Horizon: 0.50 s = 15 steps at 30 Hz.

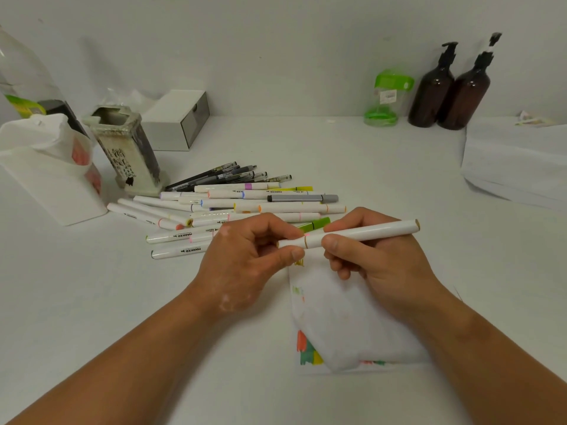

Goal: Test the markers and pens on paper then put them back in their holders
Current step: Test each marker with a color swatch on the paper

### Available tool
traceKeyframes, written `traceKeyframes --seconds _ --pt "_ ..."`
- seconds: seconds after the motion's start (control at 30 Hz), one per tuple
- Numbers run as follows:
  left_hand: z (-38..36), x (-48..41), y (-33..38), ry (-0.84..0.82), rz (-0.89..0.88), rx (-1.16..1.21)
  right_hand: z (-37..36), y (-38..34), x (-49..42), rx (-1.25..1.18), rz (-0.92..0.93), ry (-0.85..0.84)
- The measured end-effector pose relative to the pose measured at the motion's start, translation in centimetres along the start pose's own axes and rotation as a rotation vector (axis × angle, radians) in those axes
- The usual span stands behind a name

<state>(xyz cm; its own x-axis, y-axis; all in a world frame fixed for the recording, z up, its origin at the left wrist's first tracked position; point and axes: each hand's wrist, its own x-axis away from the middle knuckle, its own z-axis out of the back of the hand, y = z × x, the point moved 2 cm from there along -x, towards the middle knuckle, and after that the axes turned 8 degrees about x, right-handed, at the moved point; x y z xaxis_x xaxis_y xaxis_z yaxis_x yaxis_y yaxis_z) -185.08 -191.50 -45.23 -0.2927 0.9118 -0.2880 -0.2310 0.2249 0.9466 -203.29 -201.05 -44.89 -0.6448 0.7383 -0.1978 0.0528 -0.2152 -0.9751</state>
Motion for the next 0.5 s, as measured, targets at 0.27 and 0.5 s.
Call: traceKeyframes --seconds 0.27,0.5 --pt "1.0 -1.3 -0.4 -0.017 -0.052 -0.035 4.1 -1.7 -0.6 -0.203 -0.224 -0.405" --pt "0.9 -1.0 -0.8 0.026 -0.023 -0.137 5.4 -2.2 -0.1 0.493 -0.201 -0.061"
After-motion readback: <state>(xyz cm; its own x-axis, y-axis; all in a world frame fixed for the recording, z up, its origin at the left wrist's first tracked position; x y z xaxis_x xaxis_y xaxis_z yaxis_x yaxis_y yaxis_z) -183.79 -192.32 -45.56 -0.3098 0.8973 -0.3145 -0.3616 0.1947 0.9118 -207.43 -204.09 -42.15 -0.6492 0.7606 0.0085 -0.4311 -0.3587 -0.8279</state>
